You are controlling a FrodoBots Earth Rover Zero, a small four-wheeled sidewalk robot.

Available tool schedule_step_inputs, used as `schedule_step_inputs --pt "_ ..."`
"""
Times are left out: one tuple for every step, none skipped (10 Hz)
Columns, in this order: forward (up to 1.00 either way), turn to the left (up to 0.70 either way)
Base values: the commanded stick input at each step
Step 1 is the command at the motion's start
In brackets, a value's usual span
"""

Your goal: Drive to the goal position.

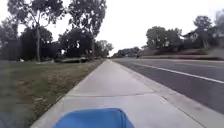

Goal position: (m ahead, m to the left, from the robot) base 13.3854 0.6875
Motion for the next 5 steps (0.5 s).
schedule_step_inputs --pt "1.00 0.00" --pt "1.00 0.00" --pt "1.00 0.00" --pt "1.00 0.00" --pt "1.00 0.00"
